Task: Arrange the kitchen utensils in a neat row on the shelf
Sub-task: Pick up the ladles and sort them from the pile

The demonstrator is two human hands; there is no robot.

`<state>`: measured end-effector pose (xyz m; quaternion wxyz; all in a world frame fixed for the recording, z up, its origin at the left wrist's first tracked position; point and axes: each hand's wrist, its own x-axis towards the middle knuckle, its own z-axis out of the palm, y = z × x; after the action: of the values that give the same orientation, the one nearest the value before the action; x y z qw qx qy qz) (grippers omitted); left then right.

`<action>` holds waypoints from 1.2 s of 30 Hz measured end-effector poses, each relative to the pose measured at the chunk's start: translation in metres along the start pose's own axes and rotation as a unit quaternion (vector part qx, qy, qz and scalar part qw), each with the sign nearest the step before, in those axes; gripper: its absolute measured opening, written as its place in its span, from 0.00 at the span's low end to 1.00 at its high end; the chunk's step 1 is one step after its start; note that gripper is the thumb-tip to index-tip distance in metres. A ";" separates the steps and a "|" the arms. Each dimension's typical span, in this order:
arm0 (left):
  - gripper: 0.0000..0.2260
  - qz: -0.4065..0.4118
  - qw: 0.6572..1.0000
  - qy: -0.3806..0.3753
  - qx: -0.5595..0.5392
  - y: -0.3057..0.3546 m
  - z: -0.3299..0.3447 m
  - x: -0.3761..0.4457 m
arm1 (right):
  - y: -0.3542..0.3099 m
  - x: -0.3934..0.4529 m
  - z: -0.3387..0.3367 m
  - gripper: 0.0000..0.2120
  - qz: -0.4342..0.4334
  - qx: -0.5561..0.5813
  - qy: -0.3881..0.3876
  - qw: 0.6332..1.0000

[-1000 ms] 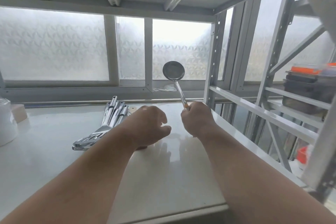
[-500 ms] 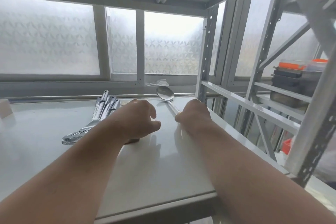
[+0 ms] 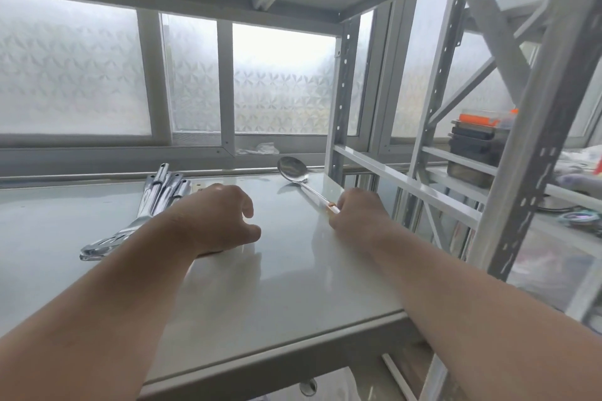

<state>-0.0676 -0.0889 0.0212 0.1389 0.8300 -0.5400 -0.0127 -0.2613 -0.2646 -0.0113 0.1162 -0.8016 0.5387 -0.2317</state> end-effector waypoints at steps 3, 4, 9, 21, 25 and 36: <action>0.28 -0.001 1.000 -0.020 0.010 0.004 -0.002 -0.005 | 0.013 -0.010 -0.008 0.11 0.006 0.030 0.024 0.999; 0.29 0.000 0.999 -0.030 0.014 0.005 -0.003 -0.007 | 0.017 -0.013 -0.009 0.10 0.011 0.033 0.036 0.999; 0.29 -0.003 0.999 -0.044 0.014 0.010 0.000 -0.010 | 0.024 -0.014 -0.008 0.08 0.048 0.044 0.076 0.995; 0.22 0.013 0.999 -0.024 0.030 0.006 0.005 -0.006 | 0.035 -0.006 -0.006 0.09 0.086 0.013 0.095 0.992; 0.24 0.014 1.000 -0.023 0.016 0.006 0.004 -0.007 | 0.035 -0.005 -0.006 0.09 0.088 0.017 0.096 0.991; 0.23 0.010 1.000 -0.019 0.018 0.005 0.006 -0.006 | 0.034 -0.007 -0.008 0.09 0.105 0.013 0.094 0.990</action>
<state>-0.0759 -0.0868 0.0159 0.1138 0.8265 -0.5510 -0.0175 -0.2956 -0.2707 -0.0210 0.0988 -0.7137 0.6255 -0.2994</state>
